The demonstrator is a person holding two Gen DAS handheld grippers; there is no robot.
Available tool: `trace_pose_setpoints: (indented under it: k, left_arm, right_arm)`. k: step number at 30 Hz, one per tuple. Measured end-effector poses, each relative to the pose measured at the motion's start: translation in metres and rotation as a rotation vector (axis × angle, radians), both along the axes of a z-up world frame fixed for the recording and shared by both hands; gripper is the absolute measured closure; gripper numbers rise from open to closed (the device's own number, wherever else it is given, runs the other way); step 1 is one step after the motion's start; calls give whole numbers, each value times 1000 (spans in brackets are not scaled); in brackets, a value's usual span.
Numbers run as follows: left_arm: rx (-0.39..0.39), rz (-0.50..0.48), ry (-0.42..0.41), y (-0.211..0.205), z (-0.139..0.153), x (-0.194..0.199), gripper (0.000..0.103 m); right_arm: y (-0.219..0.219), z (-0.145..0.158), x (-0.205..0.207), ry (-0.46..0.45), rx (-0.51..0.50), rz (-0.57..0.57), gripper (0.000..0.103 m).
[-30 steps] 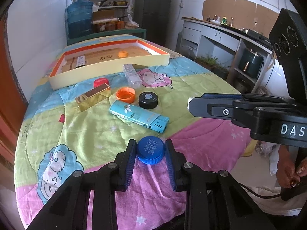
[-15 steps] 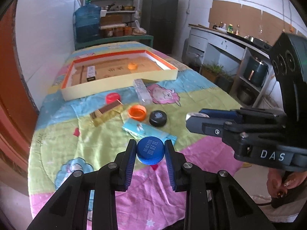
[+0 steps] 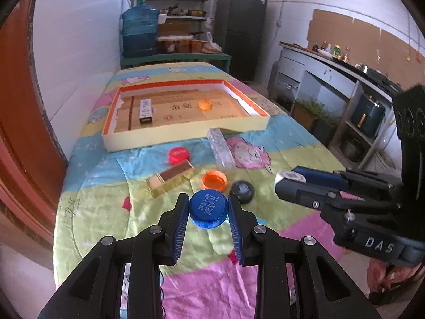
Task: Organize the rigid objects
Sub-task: 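Carry the blue cap and white jar into the cardboard box lid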
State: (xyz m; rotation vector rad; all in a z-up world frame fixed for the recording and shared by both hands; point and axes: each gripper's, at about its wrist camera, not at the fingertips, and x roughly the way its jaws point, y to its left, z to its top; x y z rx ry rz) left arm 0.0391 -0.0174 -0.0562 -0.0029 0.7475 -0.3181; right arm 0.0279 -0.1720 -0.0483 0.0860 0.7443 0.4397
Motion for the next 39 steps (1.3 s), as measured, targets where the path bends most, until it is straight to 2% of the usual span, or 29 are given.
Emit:
trace_pose_setpoints:
  k: [19,39]
  left_arm:
    - [-69,119,-45,4,40,76,72]
    - [-87,136,-65,-4,58,159,72]
  right_arm:
    - [-5,18,60,-55,-10,-43,73]
    - [-15,35,136,-109,-73,-115,73]
